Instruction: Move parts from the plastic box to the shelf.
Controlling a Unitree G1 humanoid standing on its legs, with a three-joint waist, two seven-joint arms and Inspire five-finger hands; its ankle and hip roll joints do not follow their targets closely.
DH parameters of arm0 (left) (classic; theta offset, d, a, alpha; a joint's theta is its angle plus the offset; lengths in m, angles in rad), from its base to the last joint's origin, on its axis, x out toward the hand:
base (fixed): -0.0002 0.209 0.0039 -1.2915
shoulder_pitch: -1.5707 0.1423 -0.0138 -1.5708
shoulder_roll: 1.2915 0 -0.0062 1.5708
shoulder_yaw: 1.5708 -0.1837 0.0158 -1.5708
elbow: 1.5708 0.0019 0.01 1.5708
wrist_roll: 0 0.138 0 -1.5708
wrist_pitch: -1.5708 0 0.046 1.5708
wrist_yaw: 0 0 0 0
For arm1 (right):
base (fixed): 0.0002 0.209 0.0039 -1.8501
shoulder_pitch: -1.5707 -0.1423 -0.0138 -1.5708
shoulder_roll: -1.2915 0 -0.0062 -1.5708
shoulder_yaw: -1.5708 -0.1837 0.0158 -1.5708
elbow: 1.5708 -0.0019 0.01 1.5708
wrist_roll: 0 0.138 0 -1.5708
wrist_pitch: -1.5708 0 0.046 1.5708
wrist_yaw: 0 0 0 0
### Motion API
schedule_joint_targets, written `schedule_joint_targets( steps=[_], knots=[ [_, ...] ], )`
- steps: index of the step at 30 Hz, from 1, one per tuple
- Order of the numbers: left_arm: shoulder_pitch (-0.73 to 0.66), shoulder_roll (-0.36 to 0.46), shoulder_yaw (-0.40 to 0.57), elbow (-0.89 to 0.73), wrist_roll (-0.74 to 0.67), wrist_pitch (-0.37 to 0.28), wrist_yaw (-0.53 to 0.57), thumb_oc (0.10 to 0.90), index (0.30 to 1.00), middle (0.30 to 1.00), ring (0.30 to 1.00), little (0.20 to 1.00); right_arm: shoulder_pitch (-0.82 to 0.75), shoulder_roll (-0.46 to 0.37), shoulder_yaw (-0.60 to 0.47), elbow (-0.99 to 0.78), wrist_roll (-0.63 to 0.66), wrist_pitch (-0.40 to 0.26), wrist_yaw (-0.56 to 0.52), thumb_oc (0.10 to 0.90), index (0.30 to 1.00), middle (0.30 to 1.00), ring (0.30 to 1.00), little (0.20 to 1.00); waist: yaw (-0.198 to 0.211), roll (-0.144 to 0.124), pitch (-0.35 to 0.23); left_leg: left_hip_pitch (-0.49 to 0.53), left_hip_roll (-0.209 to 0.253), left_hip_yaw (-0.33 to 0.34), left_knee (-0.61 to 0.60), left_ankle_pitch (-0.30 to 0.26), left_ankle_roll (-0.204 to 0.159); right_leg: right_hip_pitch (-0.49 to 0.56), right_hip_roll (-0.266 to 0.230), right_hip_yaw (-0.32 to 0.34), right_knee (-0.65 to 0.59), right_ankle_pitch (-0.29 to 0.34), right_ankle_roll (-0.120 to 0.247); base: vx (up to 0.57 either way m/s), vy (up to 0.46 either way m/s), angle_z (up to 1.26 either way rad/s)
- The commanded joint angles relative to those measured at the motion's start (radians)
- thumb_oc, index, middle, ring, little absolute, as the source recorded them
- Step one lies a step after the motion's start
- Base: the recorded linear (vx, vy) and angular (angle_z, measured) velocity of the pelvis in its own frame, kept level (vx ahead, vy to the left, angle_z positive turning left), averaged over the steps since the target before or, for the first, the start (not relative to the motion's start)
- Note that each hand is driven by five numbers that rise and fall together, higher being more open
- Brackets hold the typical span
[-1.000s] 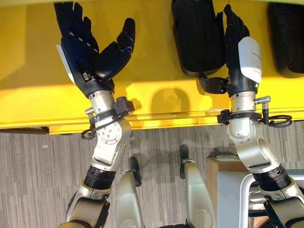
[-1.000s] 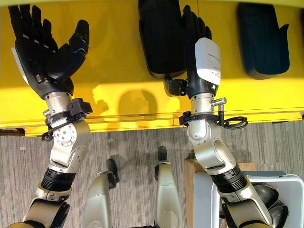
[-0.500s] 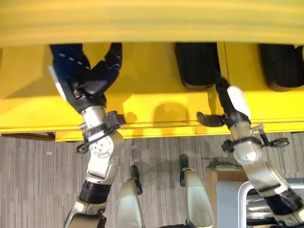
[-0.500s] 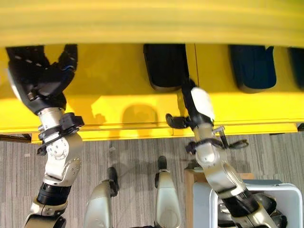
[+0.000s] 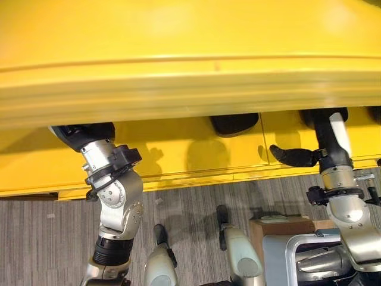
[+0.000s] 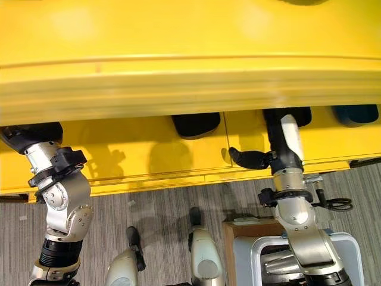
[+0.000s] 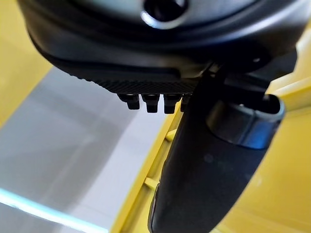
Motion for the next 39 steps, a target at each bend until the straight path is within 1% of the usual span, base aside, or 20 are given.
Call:
schedule_joint_targets(
  steps=[1,7,9,13,14,16,18,19,20,21,23,24,26,28,30,31,32,35,37,39],
  knots=[
    [0.068,0.027,0.020,-0.074,-0.098,-0.047,-0.095,0.900,1.000,1.000,1.000,1.000,0.016,-0.023,-0.038,-0.065,0.064,-0.135,-0.016,0.900,1.000,1.000,1.000,1.000,-0.011,0.000,-0.196,0.030,0.027,0.094,-0.056,0.017,0.048,0.047,0.001,0.006,0.052,-0.125,0.005,0.03,0.199,-0.06],
    [0.165,0.029,-0.004,0.011,-0.149,0.099,-0.268,0.900,1.000,1.000,1.000,1.000,0.079,0.015,-0.052,-0.021,0.160,-0.182,0.066,0.900,1.000,1.000,1.000,1.000,-0.008,0.012,-0.252,0.095,-0.021,0.106,-0.061,-0.023,0.066,0.118,-0.053,0.010,-0.043,-0.060,0.052,0.02,0.220,-0.10],
    [0.175,0.036,-0.009,0.018,-0.137,0.108,-0.286,0.900,1.000,1.000,1.000,1.000,0.085,0.022,-0.052,-0.016,0.184,-0.190,0.083,0.900,1.000,1.000,1.000,1.000,-0.004,0.011,-0.258,0.102,-0.033,0.112,-0.063,-0.029,0.075,0.123,-0.065,0.015,-0.065,-0.037,0.064,-0.03,0.175,-0.18],
    [0.228,0.066,-0.017,0.032,-0.070,0.237,-0.383,0.900,1.000,1.000,1.000,1.000,0.140,0.065,-0.056,-0.019,0.241,-0.212,0.174,0.900,1.000,1.000,1.000,1.000,-0.006,-0.002,-0.262,0.123,-0.100,0.131,-0.023,-0.107,0.114,0.141,-0.163,0.037,-0.184,0.092,0.145,-0.08,0.249,-0.21],
    [0.254,0.081,0.001,0.041,-0.099,0.238,-0.410,0.900,1.000,1.000,1.000,1.000,0.144,0.080,-0.055,-0.008,0.234,-0.214,0.179,0.900,1.000,1.000,1.000,1.000,-0.003,-0.001,-0.262,0.129,-0.109,0.139,-0.023,-0.115,0.117,0.139,-0.178,0.032,-0.210,0.121,0.152,-0.08,0.213,-0.23],
    [0.364,0.125,0.097,0.076,-0.134,0.230,-0.542,0.900,1.000,1.000,1.000,1.000,0.174,0.092,-0.090,0.010,0.259,-0.233,0.224,0.900,1.000,1.000,1.000,1.000,0.017,0.008,-0.266,0.151,-0.121,0.176,-0.043,-0.120,0.118,0.130,-0.201,-0.039,-0.249,0.169,0.163,-0.09,0.188,-0.22],
    [0.478,0.165,0.198,0.099,-0.196,0.220,-0.663,0.900,1.000,1.000,1.000,1.000,0.221,0.114,-0.150,0.018,0.281,-0.276,0.304,0.900,1.000,1.000,1.000,1.000,0.038,0.020,-0.264,0.169,-0.121,0.198,-0.078,-0.114,0.119,0.088,-0.211,-0.083,-0.215,0.205,0.173,-0.15,0.141,-0.88],
    [0.495,0.171,0.210,0.104,-0.188,0.216,-0.689,0.900,1.000,1.000,1.000,1.000,0.231,0.122,-0.160,0.018,0.283,-0.284,0.319,0.900,1.000,1.000,1.000,1.000,0.046,0.028,-0.270,0.183,-0.120,0.187,-0.095,-0.131,0.118,0.078,-0.207,-0.079,-0.194,0.193,0.173,-0.22,0.144,-0.89],
    [0.537,0.192,0.253,0.104,-0.184,0.209,-0.755,0.900,1.000,1.000,1.000,1.000,0.256,0.138,-0.178,0.017,0.283,-0.308,0.345,0.900,1.000,1.000,1.000,1.000,0.055,0.037,-0.271,0.178,-0.118,0.182,-0.128,-0.109,0.131,0.066,-0.167,-0.084,-0.067,0.135,0.173,-0.39,0.083,-0.58],
    [0.559,0.210,0.288,0.094,-0.206,0.242,-0.839,0.900,1.000,1.000,1.000,1.000,0.298,0.139,-0.217,0.000,0.314,-0.309,0.362,0.900,1.000,1.000,1.000,1.000,0.058,0.051,-0.285,0.141,-0.119,0.163,-0.161,-0.056,0.163,0.031,-0.032,-0.044,0.181,-0.006,0.121,-0.48,0.050,-0.59],
    [0.544,0.217,0.278,0.099,-0.190,0.248,-0.849,0.900,1.000,1.000,1.000,1.000,0.294,0.128,-0.218,0.004,0.313,-0.312,0.348,0.900,1.000,1.000,1.000,1.000,0.051,0.060,-0.294,0.109,-0.125,0.131,-0.165,-0.038,0.162,-0.002,0.094,0.010,0.359,-0.089,0.077,-0.35,-0.081,-0.01],
    [0.528,0.222,0.271,0.106,-0.178,0.239,-0.841,0.900,1.000,1.000,1.000,1.000,0.270,0.124,-0.211,0.012,0.308,-0.316,0.345,0.900,1.000,1.000,1.000,1.000,0.056,0.054,-0.298,0.064,-0.134,0.112,-0.152,-0.026,0.152,0.003,0.138,0.015,0.370,-0.131,0.052,-0.26,-0.228,0.83],
    [0.521,0.222,0.275,0.108,-0.210,0.239,-0.848,0.900,1.000,1.000,1.000,1.000,0.257,0.123,-0.209,0.018,0.308,-0.329,0.356,0.900,1.000,1.000,1.000,1.000,0.080,0.031,-0.292,-0.035,-0.148,0.087,-0.092,-0.014,0.130,0.081,0.147,-0.013,0.214,-0.175,0.008,-0.21,-0.316,0.72],
    [0.525,0.199,0.291,0.107,-0.246,0.234,-0.837,0.900,1.000,1.000,1.000,1.000,0.235,0.101,-0.224,0.020,0.310,-0.320,0.370,0.900,1.000,1.000,1.000,1.000,0.108,0.030,-0.284,-0.096,-0.136,0.059,-0.064,0.032,0.092,0.172,0.152,-0.039,0.091,-0.228,-0.036,-0.19,-0.292,0.17],
    [0.551,0.163,0.306,0.115,-0.223,0.202,-0.802,0.900,1.000,1.000,1.000,1.000,0.213,0.080,-0.225,0.008,0.295,-0.307,0.389,0.900,1.000,1.000,1.000,1.000,0.113,0.039,-0.263,-0.110,-0.086,0.062,-0.104,0.113,0.053,0.204,0.154,-0.045,0.012,-0.214,-0.063,-0.14,-0.212,-0.17],
    [0.556,0.155,0.315,0.125,-0.222,0.197,-0.793,0.900,1.000,1.000,1.000,1.000,0.219,0.076,-0.234,0.000,0.299,-0.307,0.398,0.900,1.000,1.000,1.000,1.000,0.108,0.038,-0.265,-0.103,-0.070,0.071,-0.132,0.124,0.039,0.210,0.145,-0.045,-0.011,-0.207,-0.060,-0.12,-0.170,0.03],
    [0.558,0.153,0.318,0.126,-0.224,0.198,-0.793,0.900,1.000,1.000,1.000,1.000,0.222,0.075,-0.237,-0.003,0.299,-0.306,0.398,0.900,1.000,1.000,1.000,1.000,0.105,0.041,-0.261,-0.106,-0.059,0.094,-0.136,0.142,0.044,0.208,0.147,-0.057,-0.019,-0.193,-0.063,-0.06,-0.082,0.14],
    [0.552,0.138,0.328,0.160,-0.251,0.191,-0.821,0.900,1.000,1.000,1.000,1.000,0.250,0.078,-0.256,-0.027,0.308,-0.306,0.389,0.900,1.000,1.000,1.000,1.000,0.071,0.031,-0.268,-0.077,-0.048,0.170,-0.151,0.127,0.033,0.230,0.110,-0.091,-0.062,-0.181,-0.048,-0.09,-0.052,0.31],
    [0.557,0.138,0.333,0.163,-0.261,0.193,-0.860,0.900,1.000,1.000,1.000,1.000,0.259,0.076,-0.258,-0.028,0.296,-0.309,0.386,0.900,1.000,1.000,1.000,1.000,0.069,0.028,-0.272,-0.067,-0.053,0.145,-0.064,0.106,0.032,0.225,0.102,-0.085,-0.061,-0.172,-0.054,-0.19,0.004,0.71],
    [0.564,0.133,0.335,0.145,-0.279,0.214,-0.948,0.900,1.000,1.000,1.000,1.000,0.251,0.075,-0.250,-0.020,0.287,-0.306,0.379,0.900,1.000,1.000,1.000,1.000,0.069,0.029,-0.281,-0.040,-0.082,0.123,0.044,0.036,0.072,0.199,0.089,-0.076,-0.055,-0.140,-0.059,-0.28,0.111,0.06]
  ],
)
